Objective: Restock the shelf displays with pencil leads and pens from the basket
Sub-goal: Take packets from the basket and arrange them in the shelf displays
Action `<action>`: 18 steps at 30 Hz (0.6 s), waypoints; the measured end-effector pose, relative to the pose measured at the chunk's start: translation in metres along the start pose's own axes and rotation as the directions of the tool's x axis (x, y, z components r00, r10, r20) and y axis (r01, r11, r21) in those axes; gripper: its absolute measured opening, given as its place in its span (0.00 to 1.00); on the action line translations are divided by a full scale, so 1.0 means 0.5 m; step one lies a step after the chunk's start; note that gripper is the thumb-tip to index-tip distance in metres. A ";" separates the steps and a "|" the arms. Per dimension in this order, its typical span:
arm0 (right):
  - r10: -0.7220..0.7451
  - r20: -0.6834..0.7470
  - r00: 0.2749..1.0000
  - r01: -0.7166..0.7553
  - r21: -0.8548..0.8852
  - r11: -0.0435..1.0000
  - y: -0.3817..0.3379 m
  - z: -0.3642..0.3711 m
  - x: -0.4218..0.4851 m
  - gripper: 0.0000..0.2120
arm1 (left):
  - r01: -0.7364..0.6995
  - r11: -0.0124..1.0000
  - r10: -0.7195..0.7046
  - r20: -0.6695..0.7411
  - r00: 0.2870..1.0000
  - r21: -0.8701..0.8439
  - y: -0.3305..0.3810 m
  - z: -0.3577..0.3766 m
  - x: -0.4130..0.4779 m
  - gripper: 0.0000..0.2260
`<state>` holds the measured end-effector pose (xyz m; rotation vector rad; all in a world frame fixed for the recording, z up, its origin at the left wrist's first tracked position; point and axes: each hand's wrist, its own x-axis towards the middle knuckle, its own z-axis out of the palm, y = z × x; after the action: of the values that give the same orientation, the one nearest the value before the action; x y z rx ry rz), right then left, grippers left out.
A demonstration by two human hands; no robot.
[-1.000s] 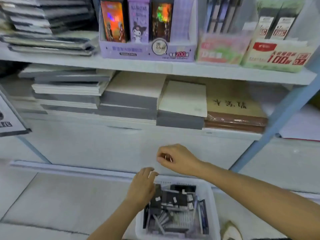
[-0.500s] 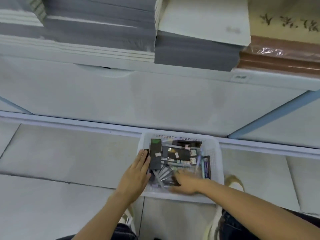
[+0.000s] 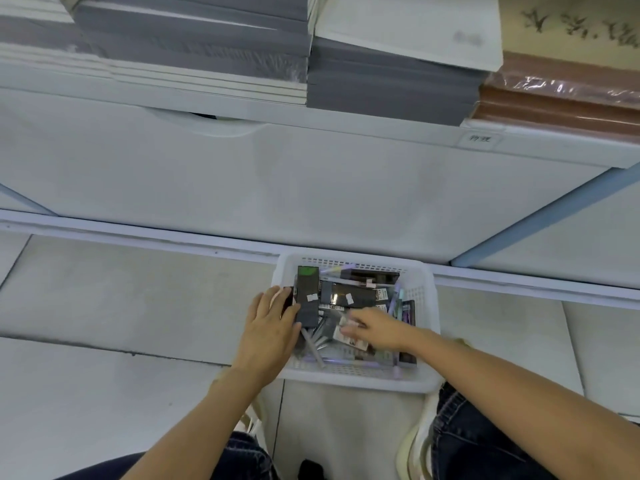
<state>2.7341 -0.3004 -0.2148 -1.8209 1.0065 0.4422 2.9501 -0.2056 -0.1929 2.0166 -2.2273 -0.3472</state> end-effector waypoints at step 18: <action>-0.019 -0.132 0.991 0.081 0.476 0.876 -0.125 -0.027 0.007 0.14 | 0.228 -0.485 -0.515 0.487 0.706 -0.844 -0.003 -0.047 0.051 0.09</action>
<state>2.7842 -0.3020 -0.1748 -1.4281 1.0413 0.0325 2.9546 -0.2333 -0.1722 1.3393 -0.0580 -1.3816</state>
